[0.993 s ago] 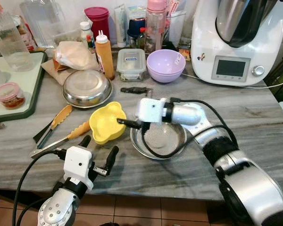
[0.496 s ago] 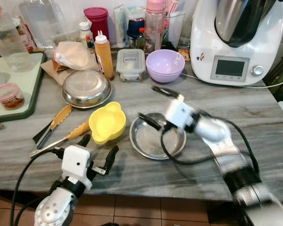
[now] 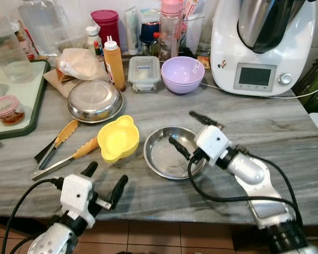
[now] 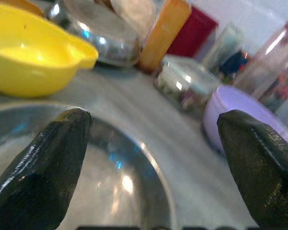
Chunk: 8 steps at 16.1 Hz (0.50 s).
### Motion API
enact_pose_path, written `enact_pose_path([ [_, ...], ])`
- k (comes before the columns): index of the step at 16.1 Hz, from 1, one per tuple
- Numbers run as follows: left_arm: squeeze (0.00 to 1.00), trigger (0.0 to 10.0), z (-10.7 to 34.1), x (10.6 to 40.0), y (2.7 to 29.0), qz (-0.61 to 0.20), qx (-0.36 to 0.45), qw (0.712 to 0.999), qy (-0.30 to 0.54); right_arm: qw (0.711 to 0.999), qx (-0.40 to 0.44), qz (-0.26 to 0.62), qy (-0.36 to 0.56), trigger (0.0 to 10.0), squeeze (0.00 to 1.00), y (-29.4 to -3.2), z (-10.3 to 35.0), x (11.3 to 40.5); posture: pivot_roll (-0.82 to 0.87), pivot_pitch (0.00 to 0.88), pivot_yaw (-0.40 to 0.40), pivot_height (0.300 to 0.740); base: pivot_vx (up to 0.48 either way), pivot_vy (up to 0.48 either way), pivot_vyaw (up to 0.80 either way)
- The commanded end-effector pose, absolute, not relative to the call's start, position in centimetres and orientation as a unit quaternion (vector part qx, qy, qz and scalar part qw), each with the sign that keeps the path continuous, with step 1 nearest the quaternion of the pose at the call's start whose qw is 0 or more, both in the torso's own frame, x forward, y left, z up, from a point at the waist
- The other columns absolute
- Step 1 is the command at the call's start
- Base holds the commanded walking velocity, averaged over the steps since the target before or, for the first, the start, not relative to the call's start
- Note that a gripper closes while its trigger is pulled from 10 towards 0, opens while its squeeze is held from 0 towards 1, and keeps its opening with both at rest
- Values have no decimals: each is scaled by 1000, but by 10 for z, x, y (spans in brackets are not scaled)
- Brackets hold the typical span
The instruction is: Setting the table
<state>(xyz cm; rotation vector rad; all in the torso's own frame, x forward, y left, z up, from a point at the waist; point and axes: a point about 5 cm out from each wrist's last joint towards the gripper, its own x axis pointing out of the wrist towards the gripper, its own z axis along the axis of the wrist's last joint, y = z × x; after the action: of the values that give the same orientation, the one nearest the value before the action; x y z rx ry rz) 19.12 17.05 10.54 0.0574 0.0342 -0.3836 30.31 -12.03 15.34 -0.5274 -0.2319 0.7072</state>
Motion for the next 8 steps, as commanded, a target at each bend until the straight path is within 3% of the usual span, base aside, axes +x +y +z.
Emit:
enact_pose_path([
  [1,0,10000,108,189,169,-201,30,979,15,899,-255,342,-102,10000,882,-116,155,299,-95,112,24,740,0,0,0],
  [2,0,10000,109,189,169,-201,30,979,13,902,-245,349,-64,10000,518,-114,148,297,-94,112,24,740,0,0,0],
  [3,0,10000,110,190,168,-200,29,979,11,907,-228,351,-53,10000,463,-113,147,297,-94,112,24,740,0,0,0],
  [4,0,10000,111,190,167,-203,26,979,10,912,-210,351,-34,10000,55,-111,147,299,-93,112,24,740,0,0,0],
  [5,0,10000,111,189,167,-205,25,978,11,913,-203,352,-27,10000,0,-110,148,300,-93,112,24,740,0,0,0],
  [8,0,10000,110,189,166,-214,22,976,14,914,-188,358,9,10000,0,-104,153,309,-88,110,22,740,0,0,0],
])
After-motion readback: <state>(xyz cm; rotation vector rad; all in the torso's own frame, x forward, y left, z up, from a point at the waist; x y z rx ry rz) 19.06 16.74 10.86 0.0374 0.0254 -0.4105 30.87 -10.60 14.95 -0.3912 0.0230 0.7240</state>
